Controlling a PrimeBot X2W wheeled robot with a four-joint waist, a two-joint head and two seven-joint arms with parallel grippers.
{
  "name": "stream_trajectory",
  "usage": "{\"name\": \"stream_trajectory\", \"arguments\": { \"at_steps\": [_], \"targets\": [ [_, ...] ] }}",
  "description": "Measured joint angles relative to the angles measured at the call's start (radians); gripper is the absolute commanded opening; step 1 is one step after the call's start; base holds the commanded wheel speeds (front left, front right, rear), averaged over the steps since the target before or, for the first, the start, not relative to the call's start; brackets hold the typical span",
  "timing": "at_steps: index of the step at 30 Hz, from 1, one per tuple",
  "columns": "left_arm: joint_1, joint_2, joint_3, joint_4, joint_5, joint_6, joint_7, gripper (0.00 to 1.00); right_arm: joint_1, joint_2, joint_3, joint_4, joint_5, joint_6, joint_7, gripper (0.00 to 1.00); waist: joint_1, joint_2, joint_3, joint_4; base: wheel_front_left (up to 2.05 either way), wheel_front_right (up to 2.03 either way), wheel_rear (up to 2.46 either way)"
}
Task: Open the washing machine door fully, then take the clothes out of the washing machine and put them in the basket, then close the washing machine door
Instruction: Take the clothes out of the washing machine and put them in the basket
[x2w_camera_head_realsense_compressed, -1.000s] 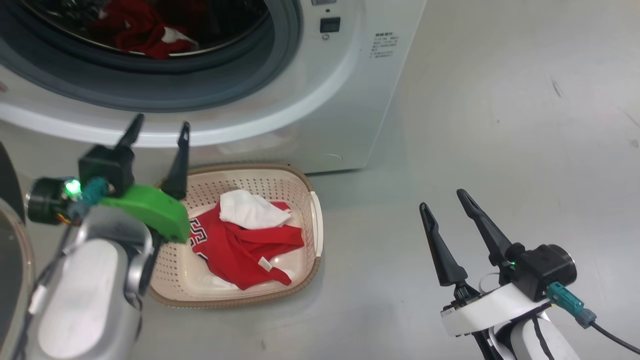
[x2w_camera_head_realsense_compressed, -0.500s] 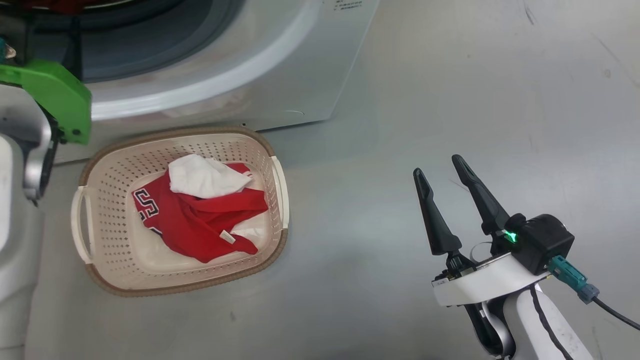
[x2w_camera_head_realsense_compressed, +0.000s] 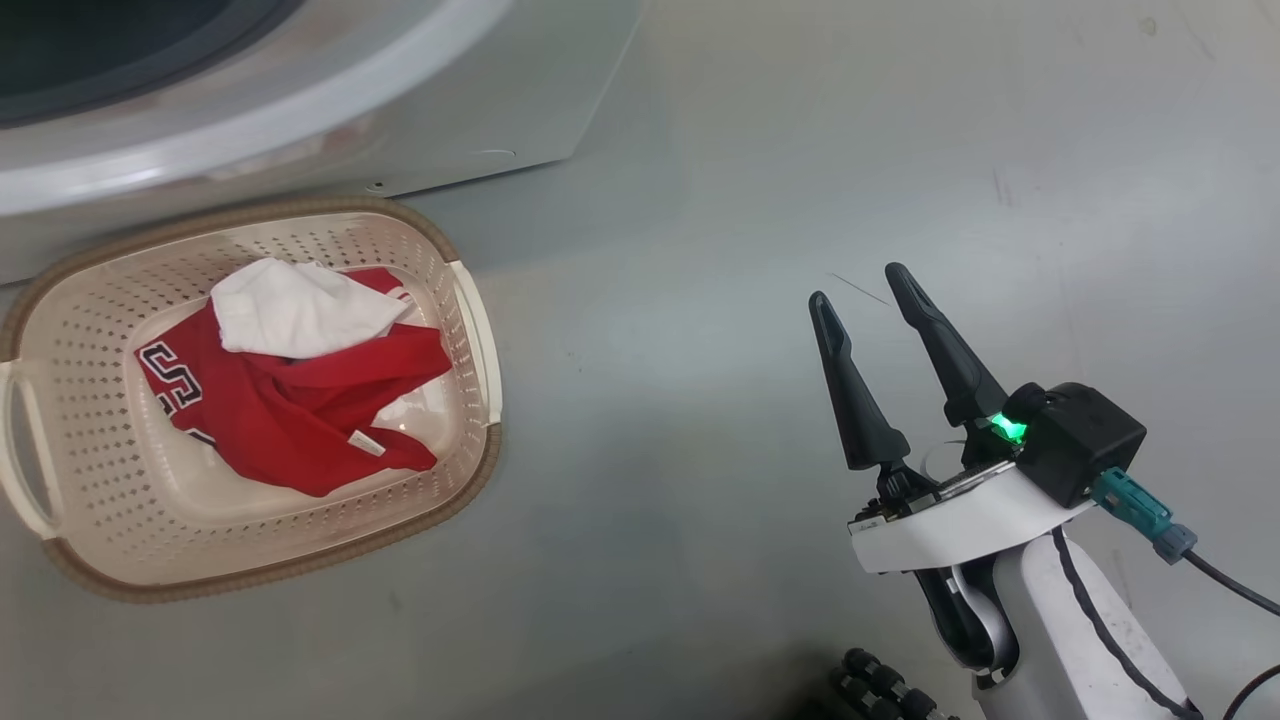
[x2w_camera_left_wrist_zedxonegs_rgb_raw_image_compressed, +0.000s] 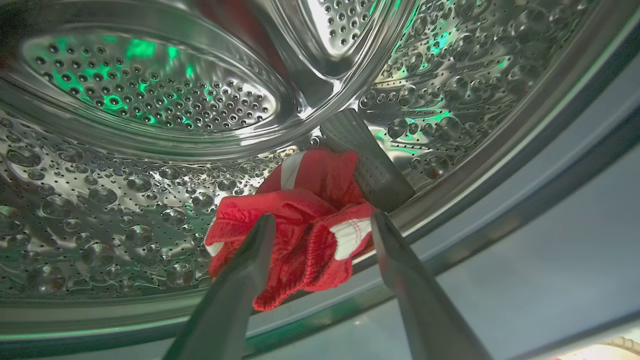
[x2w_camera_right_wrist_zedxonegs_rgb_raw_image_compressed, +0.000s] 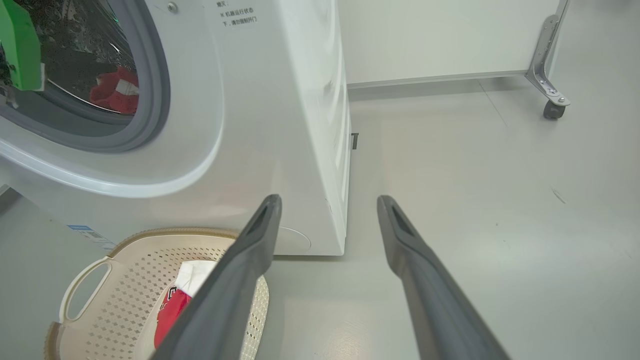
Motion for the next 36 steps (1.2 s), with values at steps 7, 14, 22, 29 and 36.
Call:
{"name": "stream_trajectory", "arguments": {
  "at_steps": [7, 14, 22, 29, 36],
  "targets": [
    [-0.088, 0.041, 0.027, 0.040, 0.009, -0.008, 0.065, 1.00, -0.030, 0.003, 0.000, 0.012, 0.015, 0.000, -0.005, 1.00, 0.0000, 0.0000, 0.056, -0.038, 0.00, 0.00, 0.00],
    [-0.162, 0.059, 0.050, 0.084, -0.002, -0.009, 0.131, 1.00, -0.062, 0.005, 0.001, 0.026, 0.029, 0.000, -0.009, 1.00, 0.0000, 0.0000, 0.105, -0.062, 0.00, 0.00, 0.00],
    [-0.185, 0.060, 0.056, 0.141, -0.009, -0.015, 0.193, 1.00, -0.088, 0.007, -0.006, 0.026, 0.035, 0.001, -0.009, 1.00, 0.0000, 0.0000, 0.122, -0.076, 0.00, 0.00, 0.00],
    [-0.203, 0.066, 0.059, 0.167, 0.000, 0.002, 0.230, 0.00, -0.095, 0.007, -0.006, 0.024, 0.067, 0.001, -0.009, 1.00, 0.0001, 0.0000, 0.125, -0.078, 0.00, 0.00, 0.00],
    [-0.227, 0.065, 0.033, 0.162, 0.015, 0.002, 0.227, 0.00, -0.110, 0.007, -0.008, 0.020, 0.071, 0.001, -0.009, 1.00, 0.0000, 0.0000, 0.125, -0.075, 0.00, 0.00, 0.00]
  ]
}}
